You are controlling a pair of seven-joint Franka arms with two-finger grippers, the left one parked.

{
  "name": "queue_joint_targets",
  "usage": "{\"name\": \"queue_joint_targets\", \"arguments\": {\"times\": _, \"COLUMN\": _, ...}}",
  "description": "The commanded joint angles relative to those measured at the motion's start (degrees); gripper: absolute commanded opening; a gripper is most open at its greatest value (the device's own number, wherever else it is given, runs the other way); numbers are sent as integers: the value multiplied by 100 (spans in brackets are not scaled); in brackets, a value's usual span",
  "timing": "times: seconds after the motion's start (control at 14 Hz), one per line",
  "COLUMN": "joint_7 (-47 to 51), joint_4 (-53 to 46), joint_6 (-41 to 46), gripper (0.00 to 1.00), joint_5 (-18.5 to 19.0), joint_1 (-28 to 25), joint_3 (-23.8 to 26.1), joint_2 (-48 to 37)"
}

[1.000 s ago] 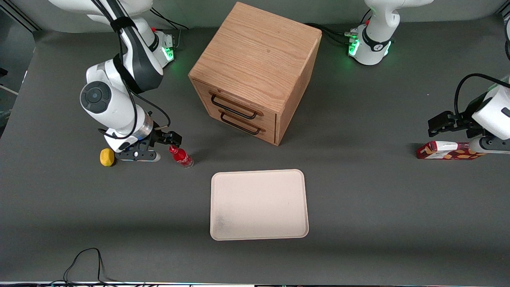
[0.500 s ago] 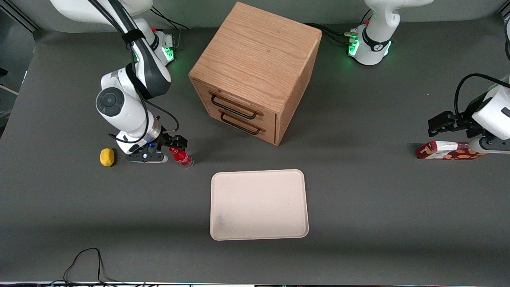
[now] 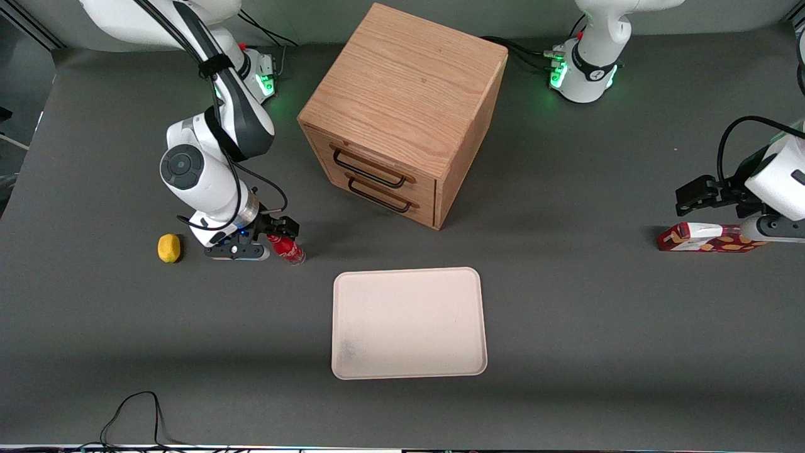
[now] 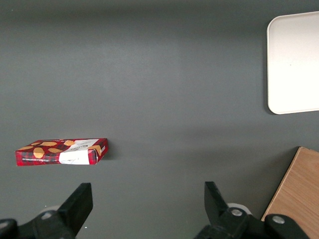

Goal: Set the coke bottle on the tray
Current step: 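Close the right gripper around the bottle's body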

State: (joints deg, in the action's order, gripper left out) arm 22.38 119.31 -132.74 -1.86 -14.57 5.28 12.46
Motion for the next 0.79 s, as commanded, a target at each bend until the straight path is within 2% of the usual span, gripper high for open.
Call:
{"name": "queue_joint_targets", "arguments": {"times": 0.0, "joint_7": -85, "joint_4": 13, "joint_6": -120, "gripper": 83, "joint_5": 98, "joint_1": -64, "joint_3": -62, "joint_2": 11}}
{"name": "queue_joint_targets", "arguments": {"times": 0.21, "joint_7": -67, "joint_4": 22, "joint_6": -120, "gripper": 10, "joint_5": 125, "joint_1": -64, "joint_3": -62, "joint_2": 11}}
{"name": "queue_joint_targets", "arguments": {"times": 0.29, "joint_7": -58, "joint_4": 22, "joint_6": -120, "gripper": 0, "joint_5": 125, "joint_1": -64, "joint_3": -62, "joint_2": 11}}
{"name": "queue_joint_targets", "arguments": {"times": 0.71, "joint_7": 30, "joint_4": -74, "joint_6": -68, "gripper": 0, "joint_5": 116, "joint_1": -64, "joint_3": -62, "joint_2": -24}}
